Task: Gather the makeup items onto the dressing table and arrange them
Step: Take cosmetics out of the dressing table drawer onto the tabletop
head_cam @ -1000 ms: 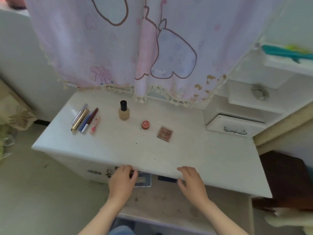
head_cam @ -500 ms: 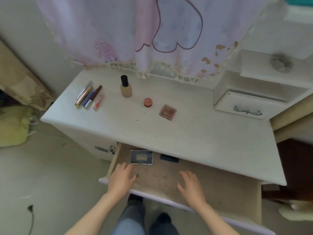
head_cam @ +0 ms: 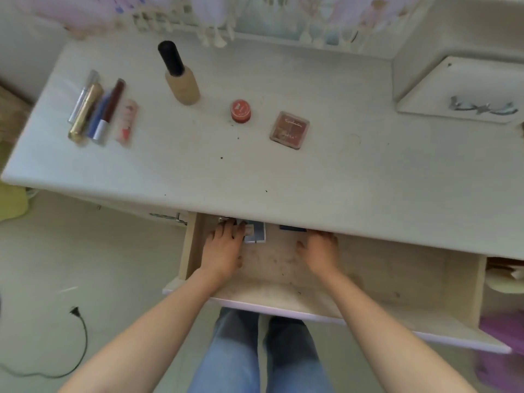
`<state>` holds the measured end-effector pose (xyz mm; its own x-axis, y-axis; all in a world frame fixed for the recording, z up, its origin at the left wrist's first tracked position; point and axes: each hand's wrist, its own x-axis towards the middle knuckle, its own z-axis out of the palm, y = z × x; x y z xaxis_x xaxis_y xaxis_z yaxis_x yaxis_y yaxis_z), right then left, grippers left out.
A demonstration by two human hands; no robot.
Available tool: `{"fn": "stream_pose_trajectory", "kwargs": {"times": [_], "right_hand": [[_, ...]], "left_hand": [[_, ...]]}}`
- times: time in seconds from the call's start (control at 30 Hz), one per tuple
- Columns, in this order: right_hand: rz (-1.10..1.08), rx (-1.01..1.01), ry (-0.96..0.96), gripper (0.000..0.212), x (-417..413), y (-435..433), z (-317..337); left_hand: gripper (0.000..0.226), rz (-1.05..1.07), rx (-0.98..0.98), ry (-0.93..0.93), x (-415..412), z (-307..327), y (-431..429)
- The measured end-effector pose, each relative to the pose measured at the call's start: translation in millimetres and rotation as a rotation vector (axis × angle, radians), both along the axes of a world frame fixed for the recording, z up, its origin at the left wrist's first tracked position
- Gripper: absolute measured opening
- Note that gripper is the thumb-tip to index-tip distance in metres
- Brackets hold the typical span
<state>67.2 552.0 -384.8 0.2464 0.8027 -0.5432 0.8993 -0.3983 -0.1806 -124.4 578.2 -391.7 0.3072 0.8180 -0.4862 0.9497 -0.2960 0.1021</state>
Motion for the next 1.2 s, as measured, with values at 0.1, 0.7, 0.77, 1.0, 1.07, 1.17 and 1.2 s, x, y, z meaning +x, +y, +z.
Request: {"fn": "stream_pose_trajectory", "kwargs": {"times": [0.1,0.7,0.77,1.0,1.07,1.17,1.2], "right_hand": [[-0.001,-0.014,-0.030,0.033,-3.4,3.4,-6.6],[-0.071,-0.080,0.035,0.028,-13.7,-27.1,0.4],[-0.090,-0.007,0.097,0.023,-15.1,-36.4,12.4],[0.002,0.218,0.188,0.019,-13.4,-51.9,66.8],[0.030,0.259,0.212,0.017,-12.7,-47.5,79.7],[0.033,0.309,0.224,0.016,-15.8,-32.3,97.8],[0.033,0.323,0.220,0.016,-18.9,-25.6,103.5]], "left_hand": [[0.095,-0.068,0.090,0.087,-5.7,-5.4,5.1],[0.074,0.142,-0.005,-0.074,-15.8,6.2,-1.5],[0.068,0.175,0.015,-0.113,-21.4,18.5,-9.8],[0.087,0.280,0.288,-0.185,-48.9,52.1,-41.3],[0.088,0.311,0.367,-0.178,-55.8,64.8,-47.9],[0.085,0.381,0.451,-0.173,-65.7,78.8,-48.8],[0.083,0.409,0.467,-0.180,-69.7,83.2,-45.5]]}}
